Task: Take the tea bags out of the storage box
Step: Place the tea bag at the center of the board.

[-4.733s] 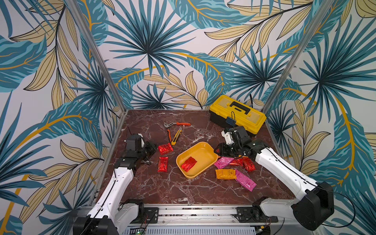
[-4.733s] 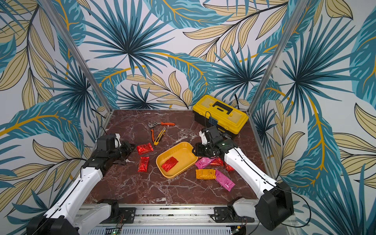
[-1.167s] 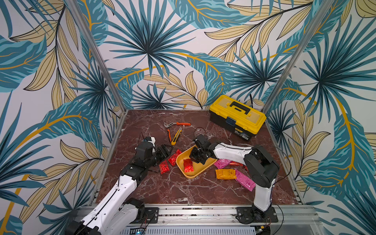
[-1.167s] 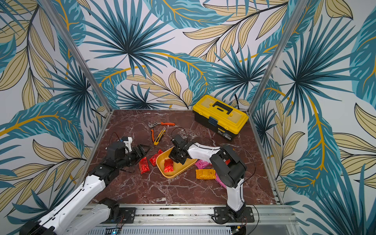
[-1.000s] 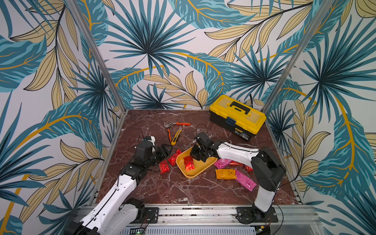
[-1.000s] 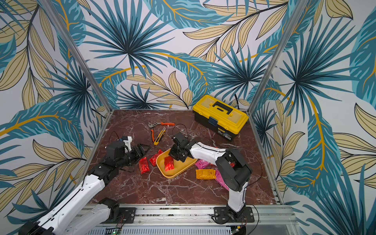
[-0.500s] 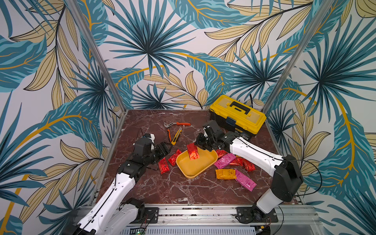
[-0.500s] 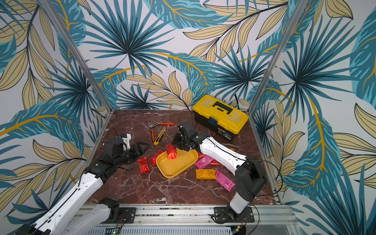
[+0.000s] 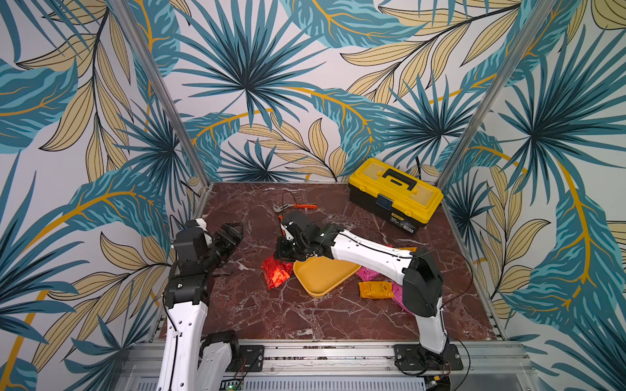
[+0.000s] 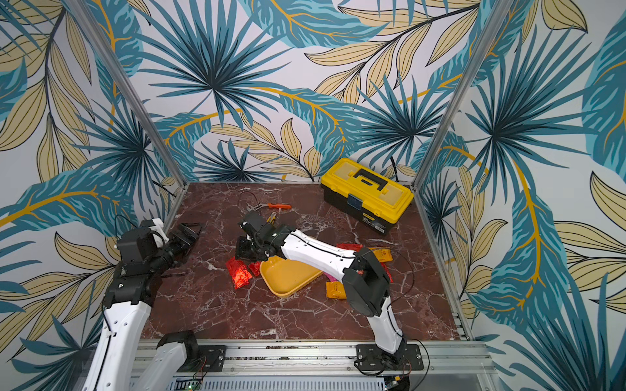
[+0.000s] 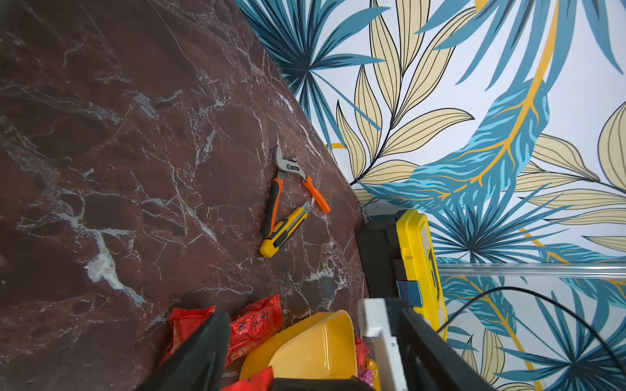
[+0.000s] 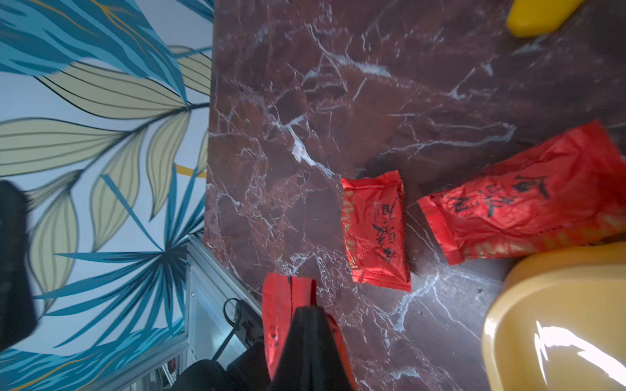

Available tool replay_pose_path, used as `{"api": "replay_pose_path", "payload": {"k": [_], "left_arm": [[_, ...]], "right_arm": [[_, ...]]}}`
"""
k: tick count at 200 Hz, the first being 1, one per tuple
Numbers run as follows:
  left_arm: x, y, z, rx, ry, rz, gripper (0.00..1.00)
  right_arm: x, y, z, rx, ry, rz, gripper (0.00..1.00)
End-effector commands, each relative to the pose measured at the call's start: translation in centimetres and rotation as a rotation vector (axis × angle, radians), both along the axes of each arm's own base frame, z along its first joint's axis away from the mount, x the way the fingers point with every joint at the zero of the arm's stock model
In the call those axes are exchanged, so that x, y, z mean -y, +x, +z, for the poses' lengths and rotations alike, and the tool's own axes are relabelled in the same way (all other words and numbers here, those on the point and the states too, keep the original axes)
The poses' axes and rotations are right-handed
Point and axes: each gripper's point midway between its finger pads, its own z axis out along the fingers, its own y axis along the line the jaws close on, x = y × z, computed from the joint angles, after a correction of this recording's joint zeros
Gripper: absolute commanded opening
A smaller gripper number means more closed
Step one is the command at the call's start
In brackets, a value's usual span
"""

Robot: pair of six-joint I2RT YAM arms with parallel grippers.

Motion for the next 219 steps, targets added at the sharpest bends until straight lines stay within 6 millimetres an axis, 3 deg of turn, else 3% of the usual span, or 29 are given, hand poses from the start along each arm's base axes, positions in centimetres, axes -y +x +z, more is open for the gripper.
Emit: {"api": "replay_pose_path", "payload": {"k": [1, 29, 56, 126, 149, 154, 173, 219], "left_arm": [[0.6, -0.8, -0.3, 0.009, -0.033, -0.028, 0.83], [0.9, -1.5, -0.5, 0.014, -0.042, -0.033, 0.83], [1.2, -2.0, -1.0, 0.009, -0.053, -0.039, 0.83], [1.3, -1.9, -0.3, 0.03, -0.043, -0.049, 0.84], [1.2, -2.1, 0.5, 0.037, -0.017, -0.055, 0.84], [1.2, -2.1, 0.8, 0.044, -0.011, -0.056, 0.99], [1.5, -2.1, 2.3, 0.075, 0.028, -0.075, 1.0], [3.3, -0.5, 4.9, 0.083, 0.203, -0.135, 1.0]], "right_arm": [[0.6, 0.7, -1.8, 0.032, -0.095, 0.019, 0.0], [0.8, 1.6, -4.3, 0.06, -0.185, 0.031, 0.0], [0.9, 2.1, -5.2, 0.082, -0.219, 0.037, 0.0], [1.1, 2.9, -3.7, 0.154, -0.225, 0.053, 0.32], [1.5, 3.1, -2.0, 0.2, -0.22, 0.061, 0.36], [1.7, 3.1, -1.6, 0.213, -0.222, 0.062, 0.37], [2.8, 3.5, 1.2, 0.294, -0.227, 0.054, 0.41], [9.0, 4.3, 9.7, 0.557, -0.286, -0.032, 0.56]]}}
